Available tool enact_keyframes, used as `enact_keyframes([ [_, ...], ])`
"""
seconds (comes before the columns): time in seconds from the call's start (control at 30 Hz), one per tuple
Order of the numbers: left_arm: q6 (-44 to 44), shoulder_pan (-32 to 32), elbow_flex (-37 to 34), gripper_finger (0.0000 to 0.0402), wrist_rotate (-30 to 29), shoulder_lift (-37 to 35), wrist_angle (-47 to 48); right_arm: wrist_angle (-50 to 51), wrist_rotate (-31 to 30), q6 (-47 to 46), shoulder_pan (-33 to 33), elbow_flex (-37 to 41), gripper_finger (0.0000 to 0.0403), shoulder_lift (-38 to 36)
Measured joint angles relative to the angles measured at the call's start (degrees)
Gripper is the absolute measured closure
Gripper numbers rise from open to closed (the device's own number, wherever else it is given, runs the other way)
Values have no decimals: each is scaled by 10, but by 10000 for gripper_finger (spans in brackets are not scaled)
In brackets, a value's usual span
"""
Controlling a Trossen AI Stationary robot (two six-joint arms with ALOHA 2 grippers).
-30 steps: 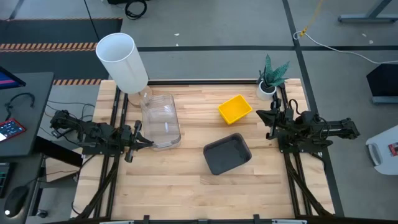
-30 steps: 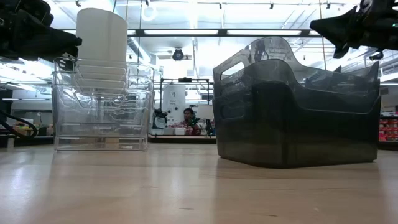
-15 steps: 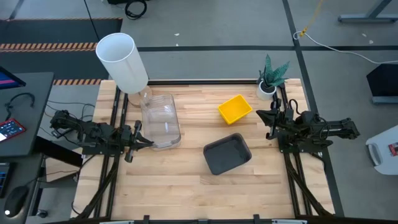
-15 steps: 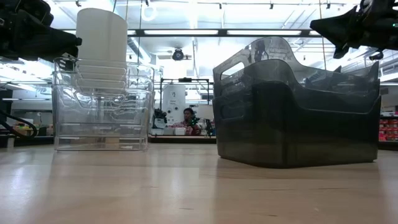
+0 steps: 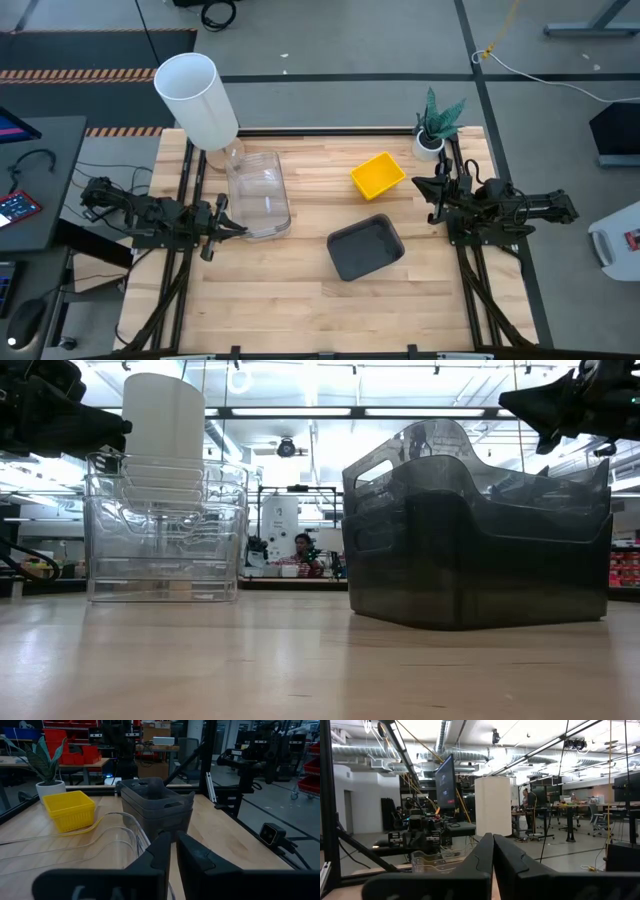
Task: Stack baskets by color
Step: Return to Home Position
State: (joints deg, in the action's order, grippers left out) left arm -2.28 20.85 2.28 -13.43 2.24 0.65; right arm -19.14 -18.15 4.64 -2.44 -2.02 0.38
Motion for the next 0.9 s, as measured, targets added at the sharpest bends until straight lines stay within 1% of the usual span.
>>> enact_keyframes([
  [0.3,0,0,0,371,0,0,0,0,0,0,0,0,389,0],
  [0.63,0,0,0,363,0,0,0,0,0,0,0,0,387,0],
  [0.9,0,0,0,374,0,0,0,0,0,0,0,0,386,0],
])
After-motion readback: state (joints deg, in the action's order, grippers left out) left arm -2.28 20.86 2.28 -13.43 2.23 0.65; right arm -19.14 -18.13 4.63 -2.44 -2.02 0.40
